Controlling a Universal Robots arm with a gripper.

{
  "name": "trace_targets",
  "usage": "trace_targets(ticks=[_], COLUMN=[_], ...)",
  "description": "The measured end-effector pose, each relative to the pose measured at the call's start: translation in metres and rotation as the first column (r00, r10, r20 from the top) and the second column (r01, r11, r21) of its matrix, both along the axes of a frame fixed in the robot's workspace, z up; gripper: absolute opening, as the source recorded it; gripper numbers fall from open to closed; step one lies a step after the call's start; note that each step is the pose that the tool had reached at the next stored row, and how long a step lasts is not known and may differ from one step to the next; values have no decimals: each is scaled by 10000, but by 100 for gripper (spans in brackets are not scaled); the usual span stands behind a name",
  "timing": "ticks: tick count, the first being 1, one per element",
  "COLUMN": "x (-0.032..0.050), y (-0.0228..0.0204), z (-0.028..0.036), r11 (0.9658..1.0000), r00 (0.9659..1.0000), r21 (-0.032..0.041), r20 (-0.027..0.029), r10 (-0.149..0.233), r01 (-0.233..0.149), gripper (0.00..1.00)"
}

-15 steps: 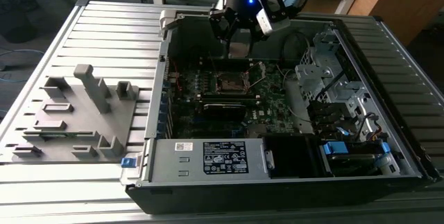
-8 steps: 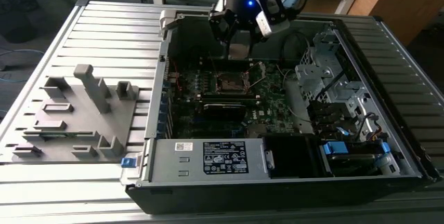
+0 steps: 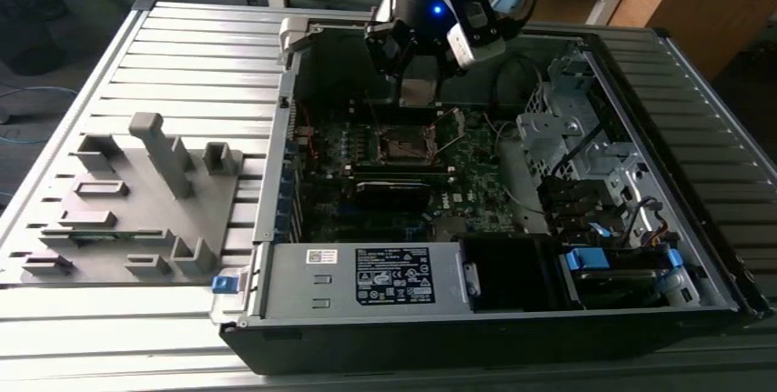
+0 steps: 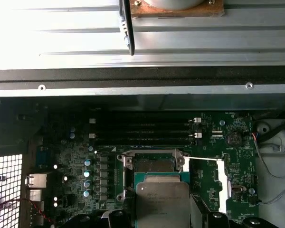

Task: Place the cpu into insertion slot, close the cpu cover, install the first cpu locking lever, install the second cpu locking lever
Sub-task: 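Place the cpu into insertion slot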

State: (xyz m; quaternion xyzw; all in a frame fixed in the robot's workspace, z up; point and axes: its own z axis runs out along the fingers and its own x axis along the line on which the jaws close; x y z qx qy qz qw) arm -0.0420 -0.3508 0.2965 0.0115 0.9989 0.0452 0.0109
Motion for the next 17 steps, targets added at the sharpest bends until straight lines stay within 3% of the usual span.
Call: trace_targets(ticks=[17], x=[0], y=[0], z=[-53], r11=[10000], r00=[10000], r21=[-1], r20=[0], r10=[0], r01=[0], gripper=[54])
